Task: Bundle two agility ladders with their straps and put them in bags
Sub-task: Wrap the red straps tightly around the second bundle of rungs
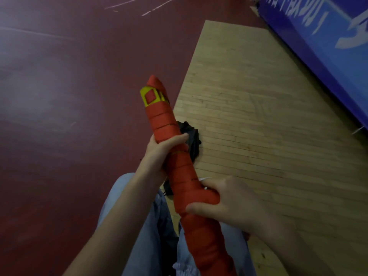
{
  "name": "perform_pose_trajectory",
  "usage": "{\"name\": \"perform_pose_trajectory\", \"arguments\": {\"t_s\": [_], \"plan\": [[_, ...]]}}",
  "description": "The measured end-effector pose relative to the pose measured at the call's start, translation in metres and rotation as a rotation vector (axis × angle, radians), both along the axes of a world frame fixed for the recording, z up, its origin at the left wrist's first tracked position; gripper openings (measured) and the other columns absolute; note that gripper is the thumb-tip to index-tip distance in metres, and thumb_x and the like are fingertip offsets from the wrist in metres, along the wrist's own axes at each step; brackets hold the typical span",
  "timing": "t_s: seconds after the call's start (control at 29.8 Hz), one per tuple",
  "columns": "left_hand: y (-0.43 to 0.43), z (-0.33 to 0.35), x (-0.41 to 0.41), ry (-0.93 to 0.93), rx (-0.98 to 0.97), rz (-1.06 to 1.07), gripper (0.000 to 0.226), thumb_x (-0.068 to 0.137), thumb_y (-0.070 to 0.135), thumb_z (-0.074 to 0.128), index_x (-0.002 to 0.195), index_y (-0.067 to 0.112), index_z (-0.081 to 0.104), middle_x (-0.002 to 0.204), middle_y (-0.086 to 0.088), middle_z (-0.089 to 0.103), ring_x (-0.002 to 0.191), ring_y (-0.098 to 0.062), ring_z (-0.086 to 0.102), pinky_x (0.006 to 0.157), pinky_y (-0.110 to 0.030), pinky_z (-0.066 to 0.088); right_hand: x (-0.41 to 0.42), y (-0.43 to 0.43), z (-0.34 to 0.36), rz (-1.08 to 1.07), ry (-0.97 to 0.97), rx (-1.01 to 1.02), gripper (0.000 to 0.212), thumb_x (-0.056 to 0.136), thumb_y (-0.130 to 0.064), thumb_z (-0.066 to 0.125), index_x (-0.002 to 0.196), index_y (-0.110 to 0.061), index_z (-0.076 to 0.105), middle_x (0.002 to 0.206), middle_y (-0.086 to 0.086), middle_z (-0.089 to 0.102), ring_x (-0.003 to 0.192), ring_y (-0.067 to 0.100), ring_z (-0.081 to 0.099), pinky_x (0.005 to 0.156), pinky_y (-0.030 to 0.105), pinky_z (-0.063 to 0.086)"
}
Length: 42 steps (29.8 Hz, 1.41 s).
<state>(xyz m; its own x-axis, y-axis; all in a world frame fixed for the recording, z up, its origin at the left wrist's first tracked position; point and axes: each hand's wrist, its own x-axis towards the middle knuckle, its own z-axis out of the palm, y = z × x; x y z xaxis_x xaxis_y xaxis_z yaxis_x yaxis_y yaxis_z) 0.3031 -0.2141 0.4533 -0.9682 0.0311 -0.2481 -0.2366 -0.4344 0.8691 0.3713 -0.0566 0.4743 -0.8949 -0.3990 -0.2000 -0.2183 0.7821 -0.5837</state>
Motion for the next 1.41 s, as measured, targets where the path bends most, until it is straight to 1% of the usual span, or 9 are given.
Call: {"name": "perform_pose_trajectory", "arguments": {"t_s": [0.13,0.24,0.34,0.44,0.6,0.74,0.94,1.14,1.41], "plan": [[-0.003,-0.003,0.004,-0.035,0.160,-0.114,0.043,0.058,0.009,0.071,0.096,0.013,0.052,0.069,-0.004,0.064,0.053,-0.012,0.063,0.048,-0.026,0.053,-0.009,0.015,0.009,0.161,0.096,0.037,0.063,0.050,-0.081,0.056,0.093,-0.036,0.061,0.076,-0.021,0.060,0.071,0.000,0.056,0.063,0.015,0.041],[0.001,0.000,0.006,0.094,0.489,-0.344,0.065,0.039,0.009,0.079,0.098,0.011,0.052,0.069,-0.002,0.063,0.057,-0.013,0.062,0.055,-0.026,0.054,-0.021,0.020,0.010,0.219,0.259,0.023,0.058,0.053,-0.095,0.030,0.072,-0.043,0.045,0.061,-0.022,0.048,0.059,-0.003,0.049,0.055,0.013,0.030],[0.013,0.008,0.007,0.219,0.852,-0.512,0.051,0.060,-0.003,0.073,0.106,0.008,0.052,0.085,-0.009,0.060,0.070,-0.021,0.062,0.067,-0.034,0.054,-0.027,0.017,0.002,0.274,0.452,-0.116,0.062,0.072,-0.086,0.020,0.063,-0.031,0.046,0.051,-0.023,0.030,0.044,-0.010,0.031,0.047,0.014,0.023],[0.018,0.010,0.009,0.254,0.965,-0.601,0.045,0.068,-0.010,0.062,0.111,0.000,0.052,0.092,-0.015,0.058,0.078,-0.027,0.060,0.074,-0.041,0.052,-0.026,0.014,-0.005,0.287,0.309,-0.343,0.073,0.070,-0.084,0.037,0.050,-0.014,0.046,0.046,-0.016,0.034,0.040,0.002,0.032,0.045,0.011,0.024],[0.010,0.004,0.006,0.188,0.912,-0.547,0.044,0.069,-0.011,0.060,0.110,0.002,0.051,0.093,-0.015,0.058,0.079,-0.027,0.061,0.075,-0.041,0.053,-0.024,0.009,-0.013,0.134,-0.389,-0.611,0.063,0.039,-0.085,0.063,0.072,-0.031,0.066,0.065,-0.017,0.065,0.063,-0.002,0.060,0.059,0.013,0.044],[0.011,0.001,0.009,0.208,0.839,-0.497,0.048,0.059,-0.005,0.073,0.102,0.006,0.056,0.085,-0.010,0.062,0.072,-0.022,0.063,0.069,-0.036,0.055,-0.023,0.008,-0.020,0.033,-0.539,-0.734,0.048,0.045,-0.054,0.074,0.088,-0.033,0.068,0.080,-0.010,0.069,0.079,0.013,0.063,0.076,0.027,0.046],[0.002,-0.013,0.007,0.121,0.530,-0.382,0.048,0.030,0.014,0.085,0.075,0.016,0.069,0.069,0.002,0.063,0.059,-0.009,0.062,0.058,-0.024,0.053,-0.017,0.024,0.003,-0.036,-0.136,-0.457,0.035,0.063,-0.048,0.079,0.090,-0.038,0.060,0.084,-0.016,0.062,0.057,0.000,0.055,0.056,0.013,0.044],[0.007,-0.018,0.007,-0.002,0.401,-0.299,0.040,0.043,0.016,0.066,0.082,0.013,0.057,0.066,0.002,0.065,0.056,-0.010,0.062,0.058,-0.024,0.052,-0.015,0.027,0.004,0.142,0.508,-0.041,0.009,0.077,-0.035,0.058,0.086,-0.037,0.058,0.078,-0.017,0.046,0.061,0.008,0.051,0.048,0.018,0.041],[0.005,-0.025,0.009,-0.086,0.353,-0.245,0.046,0.043,0.014,0.069,0.088,0.013,0.055,0.066,0.001,0.065,0.057,-0.011,0.063,0.055,-0.025,0.053,-0.010,0.031,-0.009,0.346,0.594,-0.048,0.020,0.084,-0.026,0.050,0.088,-0.021,0.070,0.075,-0.009,0.062,0.052,0.005,0.055,0.042,0.022,0.044]]}}
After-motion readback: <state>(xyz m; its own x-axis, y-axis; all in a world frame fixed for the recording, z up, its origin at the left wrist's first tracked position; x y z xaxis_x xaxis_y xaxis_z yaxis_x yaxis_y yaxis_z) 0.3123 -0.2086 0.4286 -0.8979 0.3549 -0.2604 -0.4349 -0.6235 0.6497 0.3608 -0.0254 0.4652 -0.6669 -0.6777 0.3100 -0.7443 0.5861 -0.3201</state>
